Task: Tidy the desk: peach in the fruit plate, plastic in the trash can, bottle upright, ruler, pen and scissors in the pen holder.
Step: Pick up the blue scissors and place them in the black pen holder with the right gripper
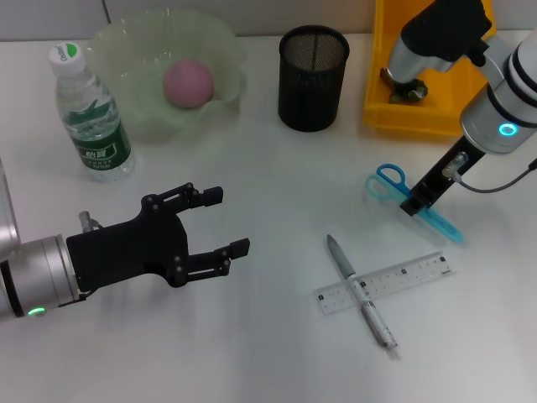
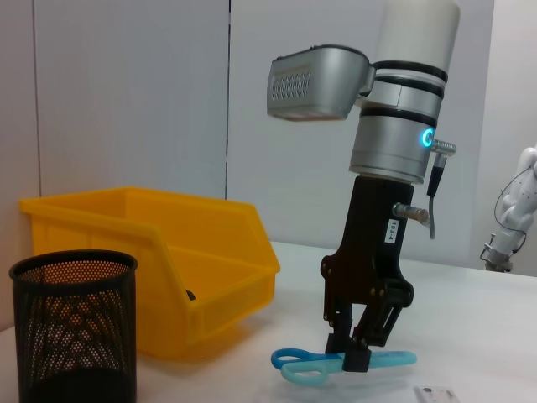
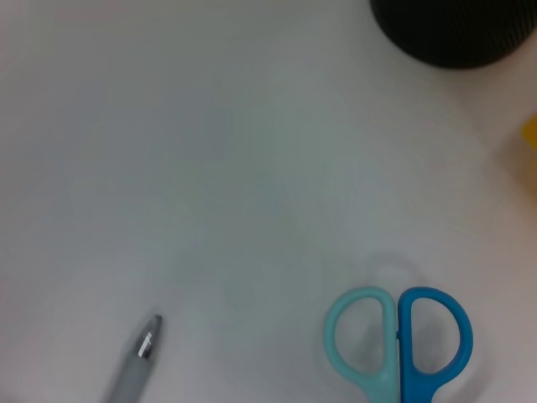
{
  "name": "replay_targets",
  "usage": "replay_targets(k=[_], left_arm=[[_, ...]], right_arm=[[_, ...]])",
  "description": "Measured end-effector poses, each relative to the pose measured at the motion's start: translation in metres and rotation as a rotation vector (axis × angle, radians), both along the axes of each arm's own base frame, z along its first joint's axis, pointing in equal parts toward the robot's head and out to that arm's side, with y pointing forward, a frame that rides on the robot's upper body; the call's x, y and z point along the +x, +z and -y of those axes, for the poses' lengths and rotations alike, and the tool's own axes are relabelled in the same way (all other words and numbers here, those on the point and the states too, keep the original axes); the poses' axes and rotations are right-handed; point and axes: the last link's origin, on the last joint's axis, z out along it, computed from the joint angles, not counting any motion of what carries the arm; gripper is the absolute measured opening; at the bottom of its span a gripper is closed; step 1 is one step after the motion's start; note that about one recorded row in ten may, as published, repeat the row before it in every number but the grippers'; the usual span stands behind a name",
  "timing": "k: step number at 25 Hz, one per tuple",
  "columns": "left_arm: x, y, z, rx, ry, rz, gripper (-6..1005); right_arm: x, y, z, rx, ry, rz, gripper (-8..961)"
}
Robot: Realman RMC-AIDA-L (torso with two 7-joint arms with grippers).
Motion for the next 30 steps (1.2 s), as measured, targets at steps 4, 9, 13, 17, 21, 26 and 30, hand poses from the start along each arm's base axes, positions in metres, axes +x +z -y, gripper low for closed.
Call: replay_targets(k=[4, 9, 13, 17, 21, 26, 30], left_arm=[[0.000, 0.000, 0.000, 0.000, 0.000, 0.001, 814], [0.000, 0.000, 0.000, 0.003, 0.002, 0.004, 814], [0.000, 0.000, 0.000, 0.004, 0.003, 0.007, 814], [0.002, -0.001, 0.000, 0.001, -0.001, 0.015, 814], [0.005, -0.001, -0.001, -0.004, -0.007, 0.024, 814], [0.007, 0.000, -0.002, -0.002, -0.005, 0.037, 815], [0.010, 0.001, -0.002, 0.004, -0.002, 0.070, 815]], right_arm=[[-0.006, 0.001, 0.003, -0.004, 0.021, -0.072, 230], [-0.007, 0.003, 0.005, 0.001, 0.047, -0.130, 230], [-0.005, 0.007, 0.007, 0.019, 0.072, -0.217, 230], [-0.002, 0.014, 0.010, 0.043, 0.094, -0.318, 231], [0.002, 0.020, 0.013, 0.065, 0.137, -0.418, 231], [0.014, 0.021, 0.020, 0.119, 0.227, -0.553, 233], [0.023, 0.017, 0.027, 0.143, 0.297, -0.668, 235]])
